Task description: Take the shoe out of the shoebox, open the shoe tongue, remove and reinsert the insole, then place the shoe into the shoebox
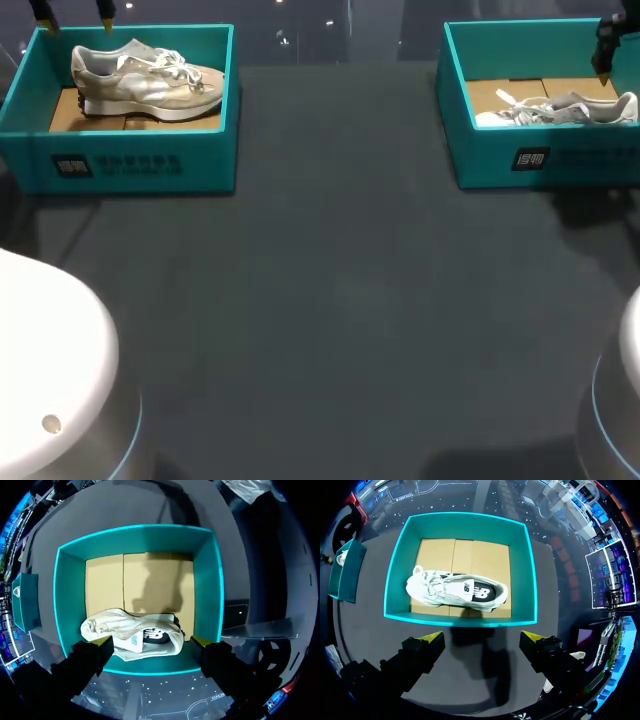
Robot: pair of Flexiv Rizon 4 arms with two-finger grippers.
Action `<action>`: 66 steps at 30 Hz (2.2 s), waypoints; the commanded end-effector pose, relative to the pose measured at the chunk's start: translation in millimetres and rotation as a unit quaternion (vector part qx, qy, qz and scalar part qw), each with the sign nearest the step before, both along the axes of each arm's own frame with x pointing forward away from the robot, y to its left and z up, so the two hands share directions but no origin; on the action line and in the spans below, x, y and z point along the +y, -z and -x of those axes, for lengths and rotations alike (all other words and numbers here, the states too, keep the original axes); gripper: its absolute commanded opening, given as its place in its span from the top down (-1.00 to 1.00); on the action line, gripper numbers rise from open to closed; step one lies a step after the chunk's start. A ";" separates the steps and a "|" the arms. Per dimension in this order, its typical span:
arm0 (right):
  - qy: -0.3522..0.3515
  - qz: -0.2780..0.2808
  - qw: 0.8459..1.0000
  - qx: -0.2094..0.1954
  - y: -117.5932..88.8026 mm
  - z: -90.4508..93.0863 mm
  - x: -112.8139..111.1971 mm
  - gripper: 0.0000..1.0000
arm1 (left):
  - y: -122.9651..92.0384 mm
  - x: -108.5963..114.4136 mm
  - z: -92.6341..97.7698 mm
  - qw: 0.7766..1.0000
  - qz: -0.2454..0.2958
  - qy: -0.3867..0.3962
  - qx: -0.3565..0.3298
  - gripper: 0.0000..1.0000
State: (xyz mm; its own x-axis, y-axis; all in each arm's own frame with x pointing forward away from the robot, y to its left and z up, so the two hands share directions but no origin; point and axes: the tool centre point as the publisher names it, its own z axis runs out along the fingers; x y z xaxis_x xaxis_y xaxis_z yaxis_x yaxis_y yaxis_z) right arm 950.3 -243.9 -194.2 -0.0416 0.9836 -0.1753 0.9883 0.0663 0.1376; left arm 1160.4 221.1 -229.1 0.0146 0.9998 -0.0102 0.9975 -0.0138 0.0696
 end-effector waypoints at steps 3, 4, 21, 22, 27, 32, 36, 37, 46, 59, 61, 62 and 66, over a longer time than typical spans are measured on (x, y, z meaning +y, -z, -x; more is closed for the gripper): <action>0.000 0.000 1.000 -0.001 0.0 1.1 -0.1 -1.00 | 22.1 14.0 -14.0 1.000 -0.010 -0.001 -0.009 -1.00; 0.000 0.000 1.000 -0.001 0.0 1.1 -0.1 -1.00 | 25.1 16.8 -14.7 1.000 -0.015 0.003 -0.014 -1.00; 0.000 0.000 1.000 -0.001 0.0 1.1 -0.1 -1.00 | 74.7 38.8 -43.6 0.998 -0.058 -0.033 -0.001 -0.88; 0.000 0.000 1.000 -0.001 0.0 1.1 -0.1 -1.00 | 77.3 40.2 -45.5 0.998 -0.059 -0.035 0.002 -0.90; 0.000 0.000 1.000 -0.001 0.0 1.1 -0.1 -1.00 | 87.4 45.6 -52.8 0.997 -0.064 -0.042 0.014 -0.70; 0.000 0.000 1.000 -0.001 0.0 1.1 -0.1 -1.00 | 95.5 48.8 -55.0 0.996 -0.069 -0.047 0.025 -0.69; 0.000 0.000 1.000 -0.001 0.0 1.1 -0.1 -1.00 | 103.3 49.8 -53.5 0.996 -0.073 -0.047 0.034 -0.60; 0.000 0.000 1.000 -0.001 0.0 1.1 -0.1 -1.00 | 105.1 50.0 -53.2 0.995 -0.073 -0.048 0.037 -0.56; 0.000 0.000 1.000 -0.001 0.0 1.1 -0.1 -1.00 | 119.6 53.9 -46.1 0.995 -0.076 -0.043 0.049 -0.51; 0.000 0.000 1.000 -0.001 0.0 1.1 -0.1 -1.00 | 132.1 58.5 -41.1 0.996 -0.073 -0.034 0.043 -0.29; 0.000 0.000 1.000 -0.001 0.0 1.1 -0.1 -1.00 | 133.7 58.9 -40.3 0.996 -0.073 -0.033 0.041 -0.31; 0.000 0.000 1.000 -0.001 0.0 1.1 -0.1 -1.00 | 134.6 59.0 -39.9 0.996 -0.073 -0.033 0.040 -0.32; 0.000 0.000 1.000 -0.001 0.0 1.1 -0.1 -1.00 | 138.8 58.6 -37.8 0.996 -0.076 -0.028 0.035 -0.34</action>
State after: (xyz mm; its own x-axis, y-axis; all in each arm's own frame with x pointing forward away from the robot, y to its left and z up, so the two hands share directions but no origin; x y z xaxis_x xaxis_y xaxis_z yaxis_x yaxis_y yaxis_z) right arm 950.3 -243.9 -194.2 -0.0415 0.9836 -0.1753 0.9883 0.0663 0.1376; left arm 1204.1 281.4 -364.5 -0.0388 0.9896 0.1384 0.9991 0.0409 -0.0129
